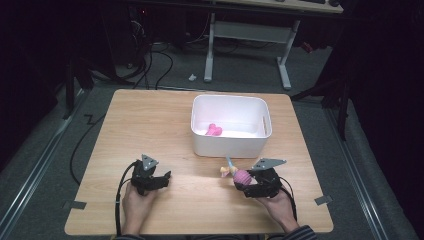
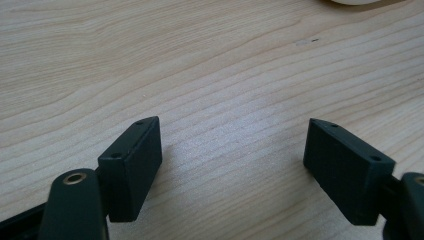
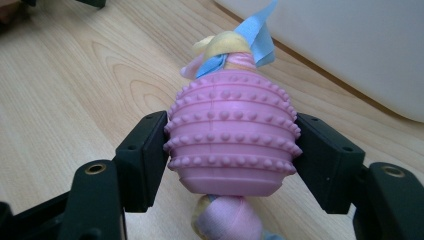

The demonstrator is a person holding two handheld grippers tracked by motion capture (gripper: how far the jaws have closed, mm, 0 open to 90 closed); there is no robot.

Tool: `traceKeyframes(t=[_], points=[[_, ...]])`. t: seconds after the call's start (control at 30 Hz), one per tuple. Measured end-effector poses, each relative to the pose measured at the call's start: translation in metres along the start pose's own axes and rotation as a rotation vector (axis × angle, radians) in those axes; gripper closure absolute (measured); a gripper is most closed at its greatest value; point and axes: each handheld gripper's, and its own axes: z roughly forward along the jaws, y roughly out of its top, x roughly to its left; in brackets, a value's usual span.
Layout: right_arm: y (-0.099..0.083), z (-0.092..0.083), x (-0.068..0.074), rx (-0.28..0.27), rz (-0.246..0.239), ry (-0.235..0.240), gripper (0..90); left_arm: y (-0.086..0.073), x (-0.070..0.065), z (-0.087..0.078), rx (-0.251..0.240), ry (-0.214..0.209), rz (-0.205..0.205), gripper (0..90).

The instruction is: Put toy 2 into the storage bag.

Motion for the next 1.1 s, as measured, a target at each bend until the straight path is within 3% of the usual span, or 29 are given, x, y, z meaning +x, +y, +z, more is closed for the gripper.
traceKeyframes(t=[0.5, 0.7, 1.1], points=[[-0.001, -0.035, -0.010, -0.034, -0.010, -0.034, 34.1, 0.000, 0.000, 0.000, 0.000, 0.000, 0.000, 23.7], [-0.002, -0.044, -0.014, -0.064, 0.021, -0.019, 34.1, 0.000, 0.000, 0.000, 0.000, 0.000, 0.000, 23.7], [0.012, -0.063, -0.015, -0.070, -0.016, -0.041, 34.1, 0.000, 0.000, 0.000, -0.002, 0.000, -0.002, 23.7]])
